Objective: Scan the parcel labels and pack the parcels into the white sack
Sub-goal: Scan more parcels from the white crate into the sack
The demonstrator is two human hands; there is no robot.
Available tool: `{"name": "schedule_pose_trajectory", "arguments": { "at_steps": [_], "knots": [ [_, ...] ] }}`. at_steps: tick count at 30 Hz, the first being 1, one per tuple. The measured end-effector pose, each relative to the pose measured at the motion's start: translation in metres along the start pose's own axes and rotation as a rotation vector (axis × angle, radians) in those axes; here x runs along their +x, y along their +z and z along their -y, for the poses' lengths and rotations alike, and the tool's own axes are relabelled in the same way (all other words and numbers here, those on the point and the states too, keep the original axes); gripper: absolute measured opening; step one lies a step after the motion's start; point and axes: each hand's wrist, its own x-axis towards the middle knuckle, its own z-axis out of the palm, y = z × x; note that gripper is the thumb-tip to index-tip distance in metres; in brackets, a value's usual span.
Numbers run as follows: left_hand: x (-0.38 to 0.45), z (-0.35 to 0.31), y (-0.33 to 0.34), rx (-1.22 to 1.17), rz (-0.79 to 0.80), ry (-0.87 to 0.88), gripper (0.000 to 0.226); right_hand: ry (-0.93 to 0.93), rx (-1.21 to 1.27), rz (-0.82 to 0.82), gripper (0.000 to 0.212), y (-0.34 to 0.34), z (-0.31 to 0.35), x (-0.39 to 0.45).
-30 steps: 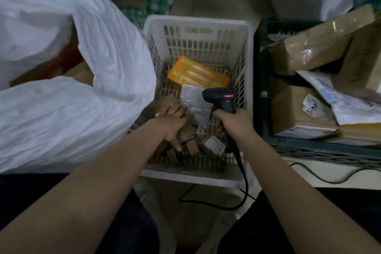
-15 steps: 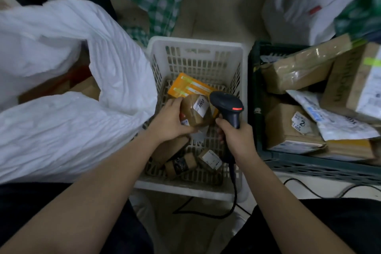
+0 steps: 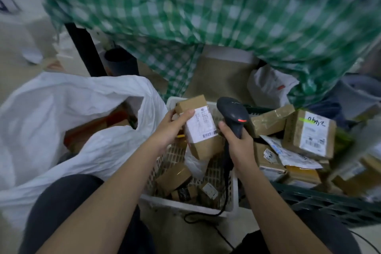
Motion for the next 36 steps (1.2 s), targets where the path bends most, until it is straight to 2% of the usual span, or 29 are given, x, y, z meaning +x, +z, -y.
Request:
{"name": "schedule_pose_trajectory", "arguments": {
  "at_steps": [4, 7, 10, 14, 17, 18, 23, 25, 31, 36],
  "knots": [
    [-0.021, -0.016, -0.013, -0.13, -0.019, 0.019, 0.055, -0.044, 0.001, 0.058, 0.012, 0.005, 0.016, -0.023],
    [-0.039, -0.022, -0.017, -0.234, -0.058, 0.071, 0.055, -0.014, 0.094, 0.085, 0.028, 0.01, 0.021, -0.036],
    [-0.058, -0.027, -0.021, -0.319, -0.021, 0.114, 0.054, -0.03, 0.162, 0.071, 0.039, 0.016, 0.025, -0.044],
    [-0.072, -0.027, -0.04, -0.188, -0.029, 0.096, 0.044, -0.078, 0.169, 0.024, 0.029, 0.012, 0.03, -0.045],
    [-0.078, -0.029, -0.053, -0.059, 0.008, 0.025, 0.072, -0.146, 0.1, 0.07, 0.026, 0.005, 0.034, -0.044],
    [-0.08, -0.03, -0.055, -0.044, 0.028, -0.006, 0.075, -0.17, 0.067, 0.092, 0.025, 0.003, 0.035, -0.044],
    [-0.081, -0.031, -0.061, -0.083, 0.086, -0.078, 0.038, -0.246, -0.056, 0.152, 0.034, 0.0, 0.03, -0.04],
    [-0.081, -0.031, -0.063, -0.081, 0.133, -0.102, 0.033, -0.271, -0.092, 0.14, 0.031, 0.001, 0.031, -0.036],
    [-0.076, -0.032, -0.063, -0.112, 0.119, -0.076, 0.056, -0.32, -0.211, 0.091, 0.025, 0.011, 0.035, -0.021],
    [-0.069, -0.029, -0.064, -0.035, -0.037, 0.094, 0.073, -0.284, -0.275, 0.047, 0.016, 0.014, 0.037, -0.024]
  ]
}}
